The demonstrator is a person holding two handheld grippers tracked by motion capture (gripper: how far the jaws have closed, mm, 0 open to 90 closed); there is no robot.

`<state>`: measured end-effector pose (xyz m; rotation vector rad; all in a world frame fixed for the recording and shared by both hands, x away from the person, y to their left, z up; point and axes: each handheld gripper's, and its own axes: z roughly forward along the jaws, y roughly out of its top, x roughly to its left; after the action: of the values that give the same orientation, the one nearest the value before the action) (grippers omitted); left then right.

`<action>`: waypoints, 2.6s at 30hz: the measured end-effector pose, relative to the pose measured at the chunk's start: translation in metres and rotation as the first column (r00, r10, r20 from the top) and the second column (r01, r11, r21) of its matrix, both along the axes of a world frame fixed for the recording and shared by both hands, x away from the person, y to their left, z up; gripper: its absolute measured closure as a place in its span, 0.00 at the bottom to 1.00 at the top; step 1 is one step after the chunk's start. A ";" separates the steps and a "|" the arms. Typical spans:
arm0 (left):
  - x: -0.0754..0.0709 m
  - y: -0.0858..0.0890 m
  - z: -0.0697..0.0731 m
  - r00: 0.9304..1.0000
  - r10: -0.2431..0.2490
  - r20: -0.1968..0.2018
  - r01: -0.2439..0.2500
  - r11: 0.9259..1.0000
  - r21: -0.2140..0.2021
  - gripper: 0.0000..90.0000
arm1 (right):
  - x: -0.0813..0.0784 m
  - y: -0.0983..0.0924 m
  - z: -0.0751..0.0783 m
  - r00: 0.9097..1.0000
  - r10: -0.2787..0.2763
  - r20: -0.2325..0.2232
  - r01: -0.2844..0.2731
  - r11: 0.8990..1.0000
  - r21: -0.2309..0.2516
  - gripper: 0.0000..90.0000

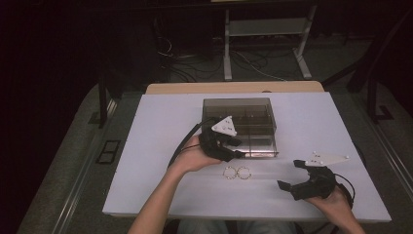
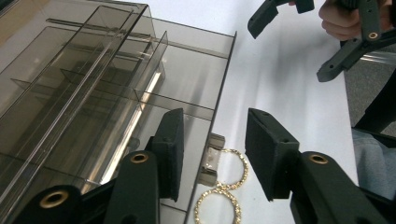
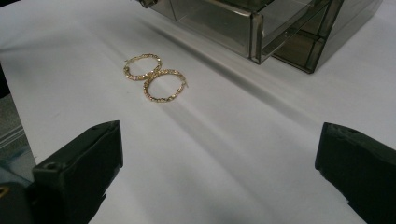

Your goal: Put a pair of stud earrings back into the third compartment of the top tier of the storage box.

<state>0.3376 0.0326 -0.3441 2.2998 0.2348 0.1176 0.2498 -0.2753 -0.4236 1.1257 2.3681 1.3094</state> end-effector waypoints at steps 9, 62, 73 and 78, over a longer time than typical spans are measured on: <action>-0.020 0.002 0.009 1.000 0.022 -0.016 -0.022 1.000 0.016 0.48 | -0.001 -0.001 0.002 1.000 0.000 0.000 0.000 1.000 0.004 0.00; -0.066 -0.001 -0.061 0.989 0.140 -0.053 -0.138 0.989 0.046 0.16 | 0.001 0.000 0.001 1.000 0.011 -0.001 -0.011 1.000 0.002 0.00; -0.056 -0.001 -0.077 0.987 0.153 -0.054 -0.149 0.987 0.062 0.22 | 0.002 0.001 0.000 1.000 0.018 0.001 -0.018 1.000 -0.005 0.00; -0.051 -0.002 -0.081 0.987 0.148 -0.055 -0.144 0.987 0.077 0.26 | 0.002 0.002 0.000 1.000 0.020 0.000 -0.020 1.000 -0.009 0.00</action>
<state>0.2867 0.0307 -0.4255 2.3589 0.4374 0.1325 0.2514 -0.2735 -0.4234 1.1022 2.3890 1.3042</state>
